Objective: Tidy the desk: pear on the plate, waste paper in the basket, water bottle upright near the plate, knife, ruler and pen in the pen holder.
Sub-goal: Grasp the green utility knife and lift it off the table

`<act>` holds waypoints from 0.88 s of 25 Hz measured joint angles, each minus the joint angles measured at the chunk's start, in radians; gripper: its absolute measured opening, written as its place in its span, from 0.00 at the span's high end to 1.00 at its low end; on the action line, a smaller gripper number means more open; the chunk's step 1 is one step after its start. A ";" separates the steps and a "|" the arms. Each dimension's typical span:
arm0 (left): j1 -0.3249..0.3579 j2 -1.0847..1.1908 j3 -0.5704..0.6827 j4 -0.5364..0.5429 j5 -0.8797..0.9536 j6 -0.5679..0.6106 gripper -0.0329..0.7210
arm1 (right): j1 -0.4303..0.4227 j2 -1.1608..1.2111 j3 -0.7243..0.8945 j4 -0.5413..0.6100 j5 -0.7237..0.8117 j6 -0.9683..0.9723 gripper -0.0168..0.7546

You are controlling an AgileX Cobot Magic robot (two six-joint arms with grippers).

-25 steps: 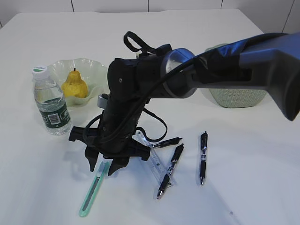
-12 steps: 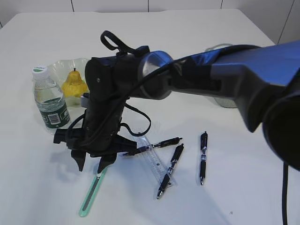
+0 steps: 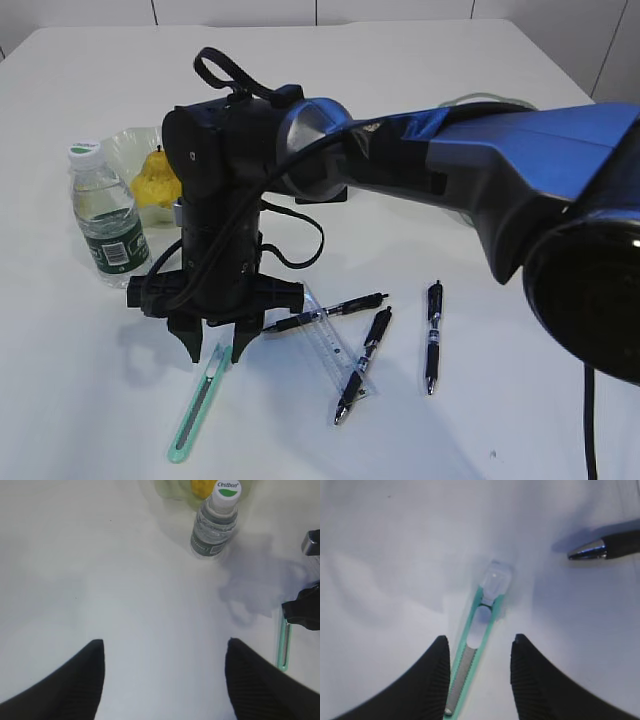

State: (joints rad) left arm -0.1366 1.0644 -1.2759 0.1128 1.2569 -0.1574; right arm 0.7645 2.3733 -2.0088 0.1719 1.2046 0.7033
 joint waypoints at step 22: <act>-0.045 0.000 0.000 0.042 0.000 0.000 0.26 | 0.001 0.024 0.000 0.014 -0.008 0.039 0.54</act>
State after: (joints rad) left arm -0.1814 1.0644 -1.2759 0.1552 1.2569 -0.1574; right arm 0.7651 2.3973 -2.0088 0.1860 1.1969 0.7424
